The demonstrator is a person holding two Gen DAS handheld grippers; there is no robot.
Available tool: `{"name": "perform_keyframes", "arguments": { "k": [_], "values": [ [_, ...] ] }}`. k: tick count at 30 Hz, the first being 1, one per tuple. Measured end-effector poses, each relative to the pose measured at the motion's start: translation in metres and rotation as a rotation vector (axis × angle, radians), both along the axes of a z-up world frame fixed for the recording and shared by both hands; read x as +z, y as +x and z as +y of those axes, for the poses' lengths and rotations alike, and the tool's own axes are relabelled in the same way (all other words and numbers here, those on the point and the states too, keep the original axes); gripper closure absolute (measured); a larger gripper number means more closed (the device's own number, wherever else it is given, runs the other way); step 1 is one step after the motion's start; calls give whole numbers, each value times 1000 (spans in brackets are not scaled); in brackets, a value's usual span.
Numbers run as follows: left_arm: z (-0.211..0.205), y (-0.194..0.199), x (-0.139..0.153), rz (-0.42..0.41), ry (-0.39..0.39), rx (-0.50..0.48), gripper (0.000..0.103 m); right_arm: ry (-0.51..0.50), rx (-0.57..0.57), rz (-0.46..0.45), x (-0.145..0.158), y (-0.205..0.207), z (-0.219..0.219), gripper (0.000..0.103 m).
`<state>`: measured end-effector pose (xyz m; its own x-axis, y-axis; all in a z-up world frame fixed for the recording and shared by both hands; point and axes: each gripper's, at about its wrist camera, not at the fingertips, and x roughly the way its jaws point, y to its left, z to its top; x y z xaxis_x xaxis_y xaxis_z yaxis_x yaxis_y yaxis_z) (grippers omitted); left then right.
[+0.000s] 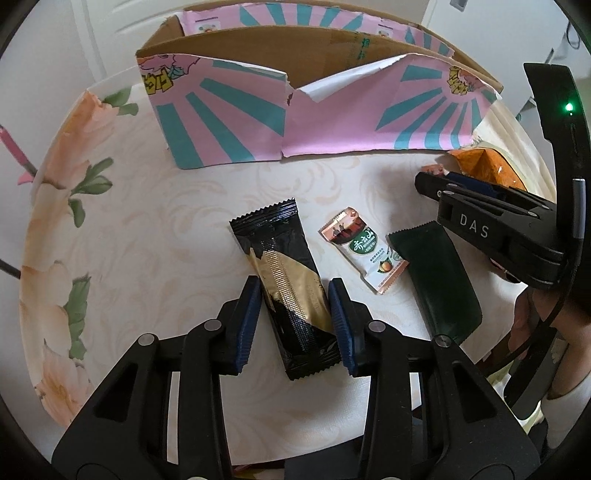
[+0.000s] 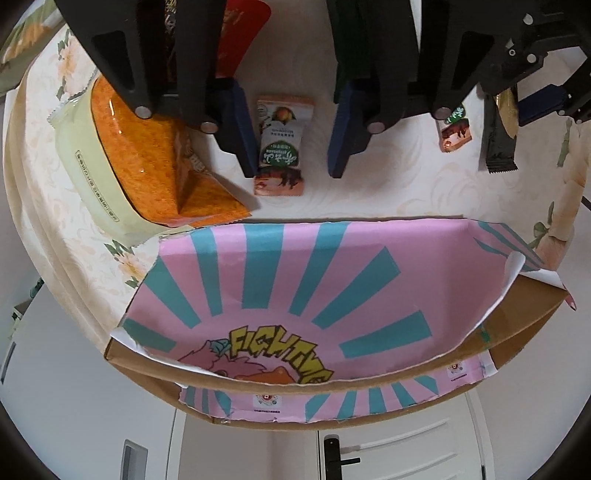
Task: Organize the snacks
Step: 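Grasp the black-and-gold bar with the left gripper while the right grasps a small carton sachet, then carry the black bar and sachet over the box, lower and release them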
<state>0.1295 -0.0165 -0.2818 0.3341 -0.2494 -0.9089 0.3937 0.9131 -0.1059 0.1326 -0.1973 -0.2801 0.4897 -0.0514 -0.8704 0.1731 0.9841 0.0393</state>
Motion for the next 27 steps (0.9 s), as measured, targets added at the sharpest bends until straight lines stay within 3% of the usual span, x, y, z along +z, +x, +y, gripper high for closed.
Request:
{"name": "perform_keyframes", "arguments": {
  "k": [2,9,16,27],
  "values": [
    [1,-1,2,-6,-2,9,69,4,10,-4,-1,1,1,80],
    [1,-9,12,-45,-1,57,70,38,44,-13,2,0,0,82],
    [2,-18,32,-80,-5,105,70,75,87,-50,30,-12,-5,82],
    [-14,-36,115,-178,-37,180,70,138,203,-137,98,-34,-14,82]
  ]
}}
